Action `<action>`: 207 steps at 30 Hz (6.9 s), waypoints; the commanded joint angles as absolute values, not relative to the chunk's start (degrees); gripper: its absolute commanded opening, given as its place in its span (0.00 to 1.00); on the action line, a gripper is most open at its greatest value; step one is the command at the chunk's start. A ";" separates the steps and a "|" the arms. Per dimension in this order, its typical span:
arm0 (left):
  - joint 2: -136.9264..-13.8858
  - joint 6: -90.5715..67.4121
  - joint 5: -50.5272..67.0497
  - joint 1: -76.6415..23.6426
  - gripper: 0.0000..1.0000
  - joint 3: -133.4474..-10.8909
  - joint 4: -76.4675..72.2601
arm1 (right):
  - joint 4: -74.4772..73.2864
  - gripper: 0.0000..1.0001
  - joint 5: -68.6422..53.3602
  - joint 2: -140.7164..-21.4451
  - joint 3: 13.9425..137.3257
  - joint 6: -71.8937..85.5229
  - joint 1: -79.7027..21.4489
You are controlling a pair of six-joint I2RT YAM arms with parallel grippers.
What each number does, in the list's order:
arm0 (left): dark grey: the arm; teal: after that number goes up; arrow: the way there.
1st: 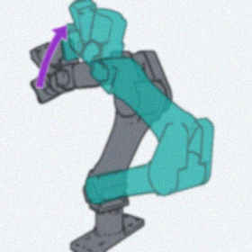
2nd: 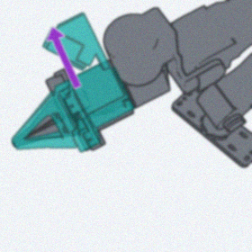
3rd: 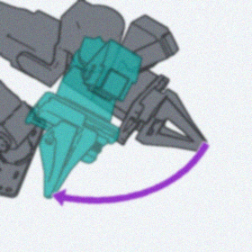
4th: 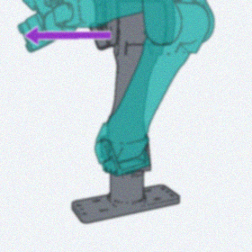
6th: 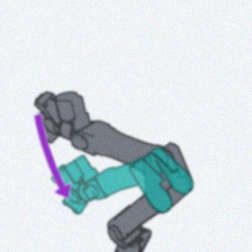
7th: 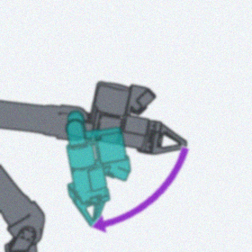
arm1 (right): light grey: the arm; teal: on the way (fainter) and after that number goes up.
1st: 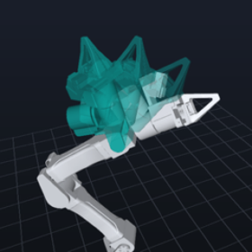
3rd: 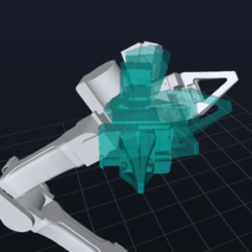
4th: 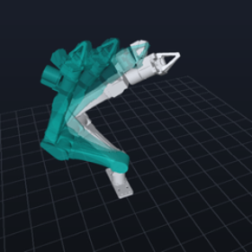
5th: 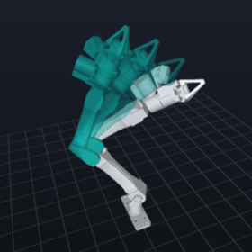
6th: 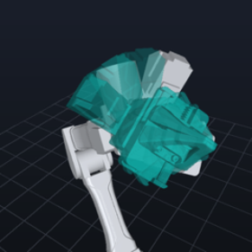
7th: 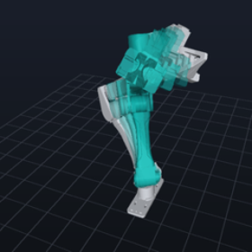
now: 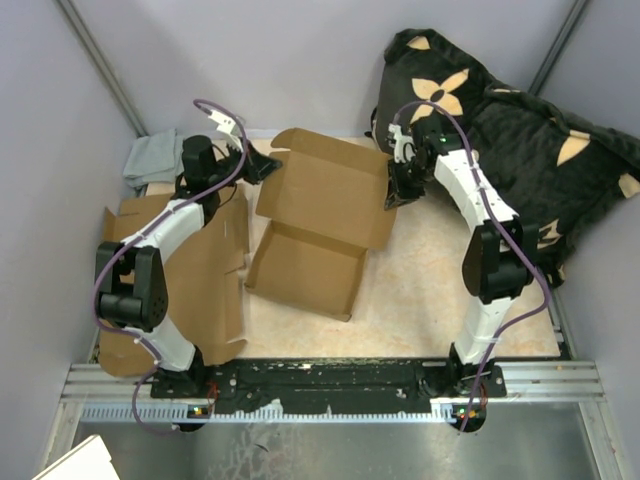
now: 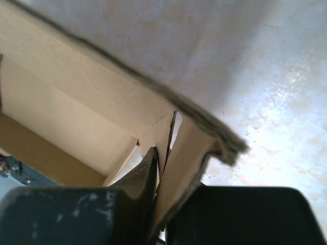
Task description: Fold the paper box
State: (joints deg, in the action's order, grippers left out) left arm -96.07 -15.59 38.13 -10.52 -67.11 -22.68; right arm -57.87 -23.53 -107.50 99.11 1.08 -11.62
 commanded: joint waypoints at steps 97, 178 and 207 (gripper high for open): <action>-86.76 -15.69 26.53 -8.96 0.00 -76.92 7.88 | -30.17 0.00 9.60 -95.46 95.62 7.31 -19.83; -101.63 4.23 25.34 -17.34 0.11 -96.84 15.66 | -9.54 0.02 8.12 -99.78 90.38 7.14 -21.48; -82.55 -12.65 23.90 -20.66 0.20 -66.51 -0.63 | 27.37 0.06 15.16 -73.62 46.59 10.67 -28.86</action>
State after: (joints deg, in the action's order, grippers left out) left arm -86.06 -10.92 22.37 -18.52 -68.75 -0.43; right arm 21.23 15.07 -79.29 48.27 6.50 -25.80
